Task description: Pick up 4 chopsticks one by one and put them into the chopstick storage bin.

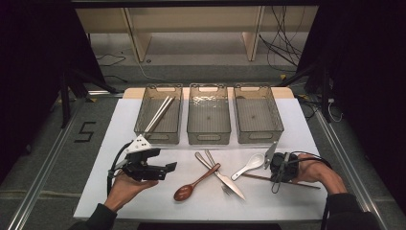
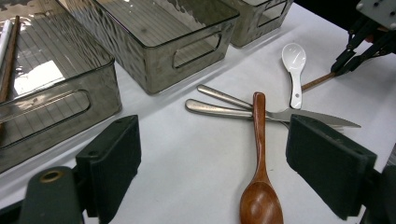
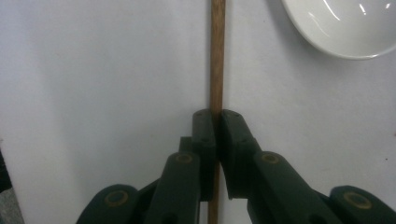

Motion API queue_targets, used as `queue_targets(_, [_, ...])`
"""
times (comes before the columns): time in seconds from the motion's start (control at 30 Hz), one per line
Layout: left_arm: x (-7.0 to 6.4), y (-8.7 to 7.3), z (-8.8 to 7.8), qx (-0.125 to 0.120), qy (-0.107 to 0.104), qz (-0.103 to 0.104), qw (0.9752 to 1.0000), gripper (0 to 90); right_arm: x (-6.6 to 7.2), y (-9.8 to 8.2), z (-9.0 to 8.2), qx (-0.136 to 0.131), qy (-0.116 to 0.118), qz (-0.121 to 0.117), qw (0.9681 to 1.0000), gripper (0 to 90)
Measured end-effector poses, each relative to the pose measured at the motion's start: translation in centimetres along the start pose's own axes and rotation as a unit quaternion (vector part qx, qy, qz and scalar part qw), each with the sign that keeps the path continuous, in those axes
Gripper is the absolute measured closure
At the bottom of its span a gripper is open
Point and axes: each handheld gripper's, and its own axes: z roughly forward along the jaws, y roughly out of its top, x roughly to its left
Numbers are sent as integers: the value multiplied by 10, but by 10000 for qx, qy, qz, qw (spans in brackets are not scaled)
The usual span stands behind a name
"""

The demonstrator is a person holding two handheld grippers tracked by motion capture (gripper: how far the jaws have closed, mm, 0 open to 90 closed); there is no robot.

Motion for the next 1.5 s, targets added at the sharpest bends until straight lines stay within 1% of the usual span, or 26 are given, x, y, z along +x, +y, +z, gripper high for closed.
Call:
queue_targets(0.07, [0,0,0,-13,0,-14,10000,176,1,-1,-3,-60,-10,-12,10000,854])
queue_targets(0.2, [0,0,0,6,1,0,10000,176,3,-3,-7,-47,38,-48,10000,855])
queue_targets(0.23, [0,0,0,7,0,1,10000,176,4,-4,-7,-54,16,-51,10000,855])
queue_targets(0.3, [0,0,0,-7,0,-14,10000,176,5,-5,-8,30,82,-62,9999,855])
queue_targets(0.4, [0,0,0,-8,3,-18,10000,176,6,-8,-8,47,118,-52,9999,855])
queue_targets(0.57, [0,0,1,3,-4,-33,10000,176,7,-11,-12,15,185,-112,9998,856])
queue_targets(0.6, [0,0,1,5,-6,-36,10000,176,7,-11,-13,-19,156,-99,9998,856])
queue_targets(0.63, [0,0,1,13,-6,-38,10000,176,7,-12,-14,-27,201,-102,9997,856])
queue_targets(0.77, [1,0,1,26,-22,-44,10000,176,9,-11,-19,-148,114,-110,9998,856])
queue_targets(0.8, [1,0,1,39,-21,-29,10000,176,10,-10,-20,-235,80,-157,9996,856])
queue_targets(0.87, [1,0,2,52,-27,-23,10000,176,12,-7,-24,-408,-9,-143,9991,856])
queue_targets(0.93, [0,0,3,58,-30,-29,10000,176,13,-3,-29,-614,-168,-218,9977,856])
queue_targets(1.0, [-1,0,3,81,-44,5,10000,176,16,2,-34,-910,-312,-290,9949,856])
queue_targets(1.03, [-1,0,3,91,-51,3,9999,176,17,6,-37,-994,-422,-337,9936,856])
queue_targets(1.07, [-1,0,4,97,-58,8,9999,175,19,9,-38,-1025,-484,-406,9927,856])
queue_targets(1.13, [-1,0,5,105,-72,-7,9999,176,24,17,-40,-1148,-533,-525,9906,855])
queue_targets(1.17, [-1,0,5,119,-83,-31,9999,175,25,20,-41,-1157,-529,-549,9904,855])
queue_targets(1.23, [-2,0,7,156,-105,3,9998,176,28,27,-41,-1192,-559,-643,9892,855])
queue_targets(1.27, [-2,1,7,180,-123,27,9998,176,29,31,-41,-1165,-558,-728,9889,855])
queue_targets(1.3, [-3,1,8,190,-138,51,9997,176,31,34,-41,-1186,-612,-787,9879,855])
queue_targets(1.33, [-4,1,9,199,-157,80,9996,176,31,37,-40,-1236,-597,-815,9872,856])
queue_targets(1.37, [-5,2,9,230,-189,101,9995,176,33,40,-40,-1220,-604,-844,9871,856])
queue_targets(1.4, [-5,2,10,277,-234,139,9992,176,34,44,-39,-1217,-652,-903,9863,855])
queue_targets(1.47, [-6,2,12,352,-310,139,9988,176,37,49,-38,-1232,-661,-988,9852,856])
queue_targets(1.5, [-8,2,13,401,-345,185,9984,177,38,51,-39,-1236,-714,-1020,9845,856])
